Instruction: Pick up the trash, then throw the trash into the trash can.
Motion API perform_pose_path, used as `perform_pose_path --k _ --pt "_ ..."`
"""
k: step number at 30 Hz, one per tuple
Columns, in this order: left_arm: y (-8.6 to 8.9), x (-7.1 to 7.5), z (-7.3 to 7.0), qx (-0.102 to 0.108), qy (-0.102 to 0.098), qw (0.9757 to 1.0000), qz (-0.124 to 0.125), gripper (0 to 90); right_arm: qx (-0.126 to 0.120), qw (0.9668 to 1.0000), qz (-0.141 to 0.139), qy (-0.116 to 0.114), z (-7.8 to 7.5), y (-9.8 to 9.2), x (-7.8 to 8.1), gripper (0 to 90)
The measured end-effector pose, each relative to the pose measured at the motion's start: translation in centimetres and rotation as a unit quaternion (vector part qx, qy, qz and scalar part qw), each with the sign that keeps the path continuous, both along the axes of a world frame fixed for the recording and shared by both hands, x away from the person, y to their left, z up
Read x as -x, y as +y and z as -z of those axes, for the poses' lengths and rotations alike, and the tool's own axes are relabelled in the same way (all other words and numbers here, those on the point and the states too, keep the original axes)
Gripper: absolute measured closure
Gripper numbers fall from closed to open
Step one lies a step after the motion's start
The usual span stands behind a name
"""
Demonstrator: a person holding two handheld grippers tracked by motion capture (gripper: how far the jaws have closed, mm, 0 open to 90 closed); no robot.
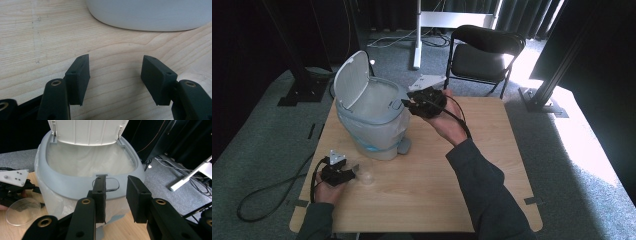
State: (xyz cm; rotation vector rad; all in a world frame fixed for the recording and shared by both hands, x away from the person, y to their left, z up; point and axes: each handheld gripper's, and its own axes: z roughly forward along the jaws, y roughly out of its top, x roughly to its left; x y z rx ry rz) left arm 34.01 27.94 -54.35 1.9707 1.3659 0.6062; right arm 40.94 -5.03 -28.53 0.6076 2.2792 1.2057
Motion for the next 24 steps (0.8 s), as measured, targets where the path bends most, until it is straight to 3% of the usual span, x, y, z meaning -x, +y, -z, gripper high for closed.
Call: perform_pose_path --k 5,24 --pt "0.0 0.0 0.0 0.0 0.0 1.0 0.0 40.4 -0.008 0.9999 -0.005 0.01 0.7 -0.1 0.3 69.0" --pt "0.0 0.0 0.0 -0.001 -0.001 1.0 0.0 40.3 -0.001 0.9996 -0.019 0.021 3.1 0.0 1.4 68.5"
